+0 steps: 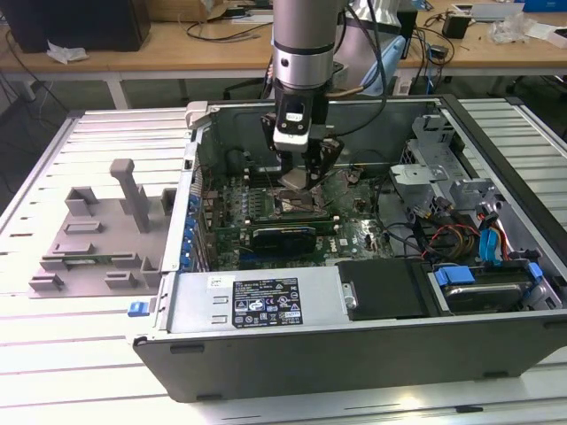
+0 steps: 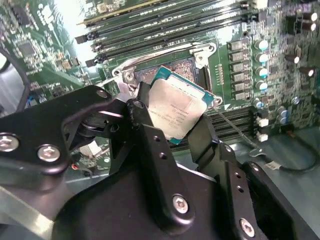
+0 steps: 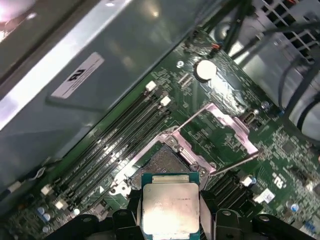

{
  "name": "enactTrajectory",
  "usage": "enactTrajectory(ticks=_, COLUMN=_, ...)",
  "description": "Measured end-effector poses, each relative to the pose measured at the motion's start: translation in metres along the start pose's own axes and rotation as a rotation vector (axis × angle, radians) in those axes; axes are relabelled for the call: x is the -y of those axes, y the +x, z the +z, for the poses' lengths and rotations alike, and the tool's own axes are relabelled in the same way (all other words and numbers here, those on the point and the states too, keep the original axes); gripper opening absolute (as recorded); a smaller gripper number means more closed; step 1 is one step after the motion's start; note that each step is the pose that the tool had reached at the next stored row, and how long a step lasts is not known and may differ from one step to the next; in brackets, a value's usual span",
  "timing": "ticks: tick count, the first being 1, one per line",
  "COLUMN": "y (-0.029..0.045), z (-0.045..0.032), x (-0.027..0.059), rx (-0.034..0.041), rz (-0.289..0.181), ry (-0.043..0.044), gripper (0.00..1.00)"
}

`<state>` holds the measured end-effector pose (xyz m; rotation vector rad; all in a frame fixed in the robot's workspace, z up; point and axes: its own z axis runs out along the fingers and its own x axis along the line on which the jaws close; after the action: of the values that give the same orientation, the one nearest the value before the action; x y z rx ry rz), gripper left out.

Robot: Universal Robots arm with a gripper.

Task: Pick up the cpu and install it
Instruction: 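Place the cpu into insertion slot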

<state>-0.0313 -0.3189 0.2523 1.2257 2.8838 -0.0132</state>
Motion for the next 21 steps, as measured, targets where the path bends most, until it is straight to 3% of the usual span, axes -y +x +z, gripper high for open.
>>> enactTrajectory(ticks=21, y=0.0000, z=0.0000, x=0.0000, rx=-0.0019, rz=0.424, ry=0.0047, gripper=0.55)
